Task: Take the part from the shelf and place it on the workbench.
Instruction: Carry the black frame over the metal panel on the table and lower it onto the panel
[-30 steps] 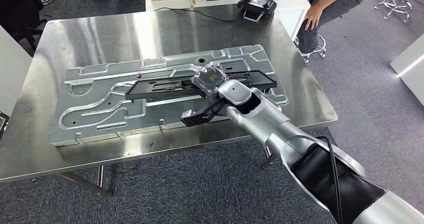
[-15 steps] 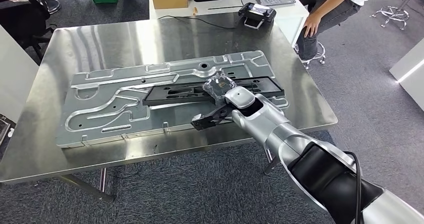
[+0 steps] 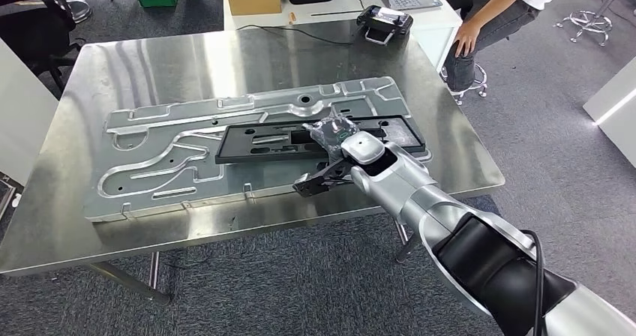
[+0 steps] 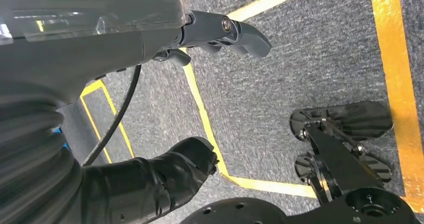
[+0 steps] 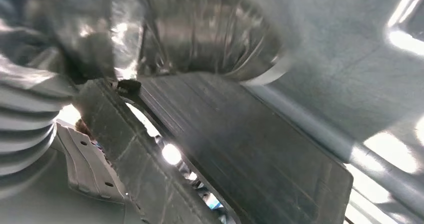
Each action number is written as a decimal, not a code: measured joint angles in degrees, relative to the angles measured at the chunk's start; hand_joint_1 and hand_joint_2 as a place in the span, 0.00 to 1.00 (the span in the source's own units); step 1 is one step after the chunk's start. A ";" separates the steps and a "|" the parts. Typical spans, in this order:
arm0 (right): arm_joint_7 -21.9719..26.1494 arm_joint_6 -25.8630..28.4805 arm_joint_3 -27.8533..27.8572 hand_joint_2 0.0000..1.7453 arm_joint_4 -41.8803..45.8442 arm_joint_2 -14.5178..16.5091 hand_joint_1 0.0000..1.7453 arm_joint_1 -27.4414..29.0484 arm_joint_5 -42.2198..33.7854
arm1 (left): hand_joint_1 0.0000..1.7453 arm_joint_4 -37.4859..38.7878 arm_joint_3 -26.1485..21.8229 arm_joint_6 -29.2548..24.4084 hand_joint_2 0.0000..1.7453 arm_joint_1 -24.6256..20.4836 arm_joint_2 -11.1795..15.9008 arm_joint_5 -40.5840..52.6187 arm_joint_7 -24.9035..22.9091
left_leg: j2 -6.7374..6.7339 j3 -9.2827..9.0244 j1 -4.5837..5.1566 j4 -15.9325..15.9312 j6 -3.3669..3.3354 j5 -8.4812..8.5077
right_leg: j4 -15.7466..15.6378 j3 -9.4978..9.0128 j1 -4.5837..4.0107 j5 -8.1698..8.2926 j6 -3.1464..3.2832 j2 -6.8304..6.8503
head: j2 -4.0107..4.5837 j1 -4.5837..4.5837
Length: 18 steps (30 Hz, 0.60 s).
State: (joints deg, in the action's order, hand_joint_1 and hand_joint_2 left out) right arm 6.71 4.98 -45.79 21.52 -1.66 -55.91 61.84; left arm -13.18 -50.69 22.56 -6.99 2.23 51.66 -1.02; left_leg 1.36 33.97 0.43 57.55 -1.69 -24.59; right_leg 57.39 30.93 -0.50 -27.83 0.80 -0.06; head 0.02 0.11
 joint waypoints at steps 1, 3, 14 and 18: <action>0.00 0.01 0.00 0.00 -0.03 0.03 0.00 0.00 0.01 | 0.00 0.00 0.00 0.04 1.00 0.01 -0.01 -0.08 -0.01 | 0.00 0.00 0.00 0.00 0.00 0.00 | 0.01 0.00 0.00 0.00 0.00 0.00 | 0.00 0.01; 0.00 0.03 0.00 0.00 -0.09 0.09 0.00 0.00 0.01 | 0.00 0.00 0.00 0.06 1.00 0.01 0.00 -0.08 -0.01 | 0.00 -0.01 -0.01 0.00 0.00 0.00 | 0.04 0.00 0.00 0.00 0.00 0.00 | 0.00 0.01; -0.87 3.02 0.00 0.00 -0.13 0.47 0.00 -0.01 1.70 | 0.00 0.00 0.00 -0.57 0.00 0.07 -0.01 -1.22 -0.38 | 0.00 -0.09 -0.01 0.00 0.02 0.02 | 0.18 -0.01 0.07 0.00 0.00 0.00 | 0.00 0.00; -0.80 7.23 0.00 0.00 1.56 1.28 0.00 0.02 2.38 | 0.00 0.00 0.00 -1.28 0.00 0.35 -0.03 -2.00 -0.34 | -0.04 -0.13 -0.01 0.00 0.02 0.02 | 0.25 -0.01 0.07 0.00 0.00 -0.04 | 0.00 0.00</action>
State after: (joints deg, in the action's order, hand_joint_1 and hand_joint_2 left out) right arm 5.91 12.21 -45.79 23.08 -0.37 -55.89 64.22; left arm -13.18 -50.69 21.27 -6.64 2.21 49.66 -1.36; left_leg 1.32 33.85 0.42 57.55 -1.67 -24.56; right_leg 57.64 30.92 -0.43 -27.83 0.81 -0.09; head 0.02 0.11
